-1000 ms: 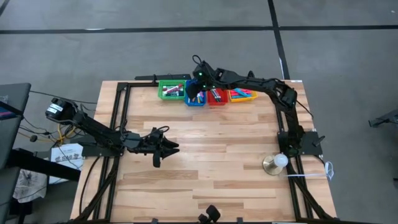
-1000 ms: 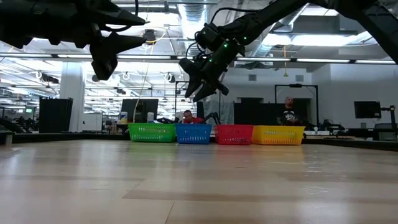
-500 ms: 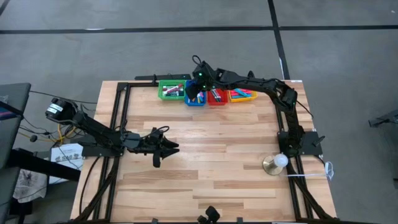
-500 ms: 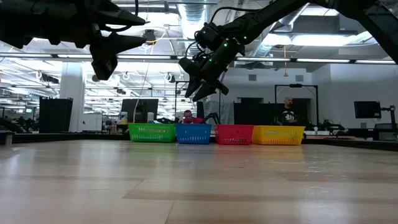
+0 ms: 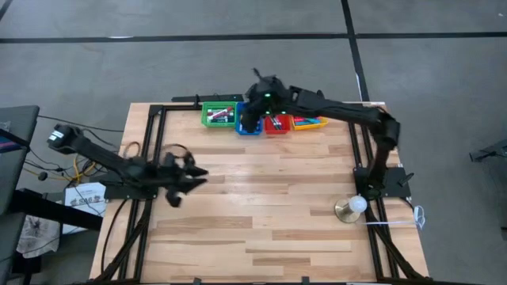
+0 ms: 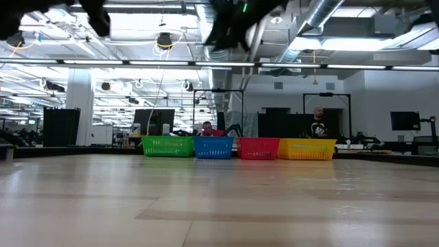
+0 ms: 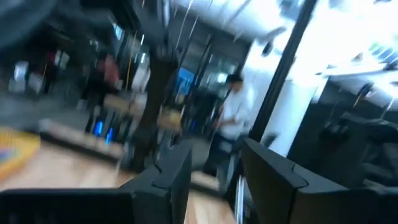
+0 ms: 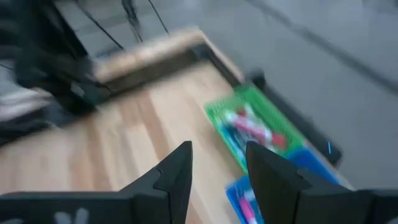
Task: Pick & Place Markers
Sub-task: Return to Home Position
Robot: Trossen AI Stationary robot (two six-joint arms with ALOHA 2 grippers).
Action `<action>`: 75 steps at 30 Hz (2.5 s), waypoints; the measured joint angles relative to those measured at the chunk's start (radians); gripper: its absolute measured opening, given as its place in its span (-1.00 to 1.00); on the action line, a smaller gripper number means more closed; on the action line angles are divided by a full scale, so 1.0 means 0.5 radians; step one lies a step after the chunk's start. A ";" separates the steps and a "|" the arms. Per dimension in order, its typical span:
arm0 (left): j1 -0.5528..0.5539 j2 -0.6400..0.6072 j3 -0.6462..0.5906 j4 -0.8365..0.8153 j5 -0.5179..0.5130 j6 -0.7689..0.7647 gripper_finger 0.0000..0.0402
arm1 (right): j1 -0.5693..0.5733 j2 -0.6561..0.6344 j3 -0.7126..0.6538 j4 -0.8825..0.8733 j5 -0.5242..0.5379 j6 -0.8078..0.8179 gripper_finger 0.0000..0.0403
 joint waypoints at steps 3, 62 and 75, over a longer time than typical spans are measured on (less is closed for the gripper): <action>-0.019 -0.363 -0.107 -0.002 -0.036 0.130 -0.30 | 0.074 -0.193 0.002 0.005 0.044 -0.085 -0.32; -0.041 -1.459 -0.424 -0.891 -0.412 0.113 -0.30 | 0.625 -2.741 -3.404 1.646 0.885 0.268 -0.32; -0.040 -1.208 -0.424 -0.925 -0.426 0.031 -0.30 | 0.623 -2.857 -3.404 1.668 0.878 0.148 -0.33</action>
